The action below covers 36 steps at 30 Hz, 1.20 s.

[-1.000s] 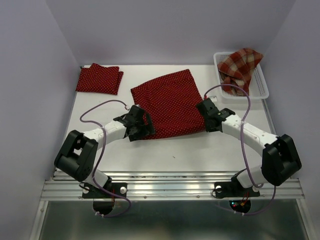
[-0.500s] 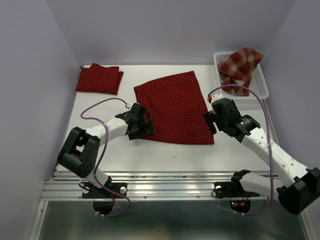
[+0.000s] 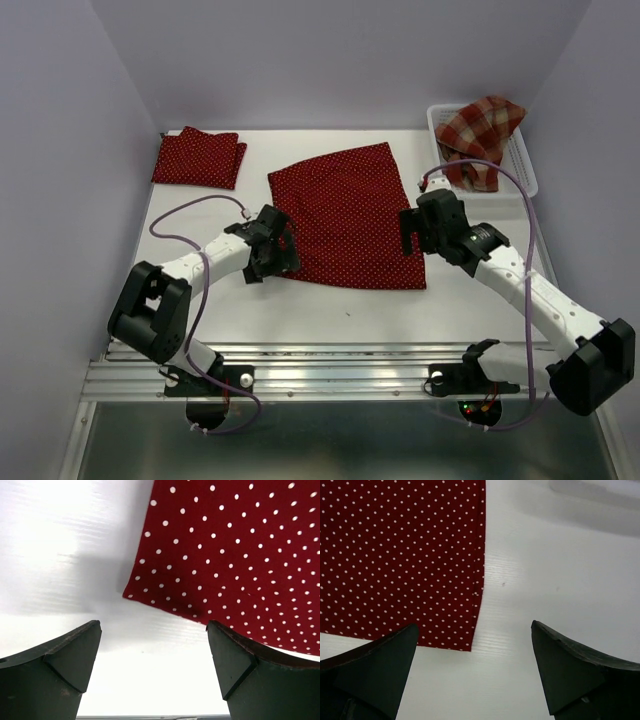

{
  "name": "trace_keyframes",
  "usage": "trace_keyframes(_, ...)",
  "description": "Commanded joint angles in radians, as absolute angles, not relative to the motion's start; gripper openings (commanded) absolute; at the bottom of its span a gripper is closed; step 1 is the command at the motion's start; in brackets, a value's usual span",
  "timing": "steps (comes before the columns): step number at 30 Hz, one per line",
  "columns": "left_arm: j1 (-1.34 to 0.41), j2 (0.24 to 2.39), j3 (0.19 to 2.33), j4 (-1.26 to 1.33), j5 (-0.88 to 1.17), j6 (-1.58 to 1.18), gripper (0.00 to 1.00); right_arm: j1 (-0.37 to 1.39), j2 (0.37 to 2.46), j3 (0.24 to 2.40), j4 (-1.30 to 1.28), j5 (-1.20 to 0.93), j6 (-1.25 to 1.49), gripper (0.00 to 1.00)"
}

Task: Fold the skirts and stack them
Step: Flatten the skirt out, then fold the skirt

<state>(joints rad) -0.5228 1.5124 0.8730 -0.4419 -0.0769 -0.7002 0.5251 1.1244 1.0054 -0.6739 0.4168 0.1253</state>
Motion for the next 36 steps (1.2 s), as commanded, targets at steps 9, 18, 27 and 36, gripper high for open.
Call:
trace_keyframes(9,-0.419,1.400,0.796,-0.379,-0.026,-0.756,0.99,0.506,1.118,0.838,-0.617,0.414,0.725,1.00)
trace_keyframes(18,-0.371,1.497,0.756,-0.249,0.098,-0.724,0.83,0.466,1.181,0.712,-0.555,0.391,0.836,0.88)
trace_keyframes(27,-0.371,1.531,0.741,-0.261,0.169,-0.661,0.16,0.422,1.178,0.581,-0.437,0.296,0.900,0.67)
trace_keyframes(36,-0.371,1.514,0.756,-0.304,0.192,-0.624,0.00,0.413,1.197,0.515,-0.351,0.257,0.905,0.26)
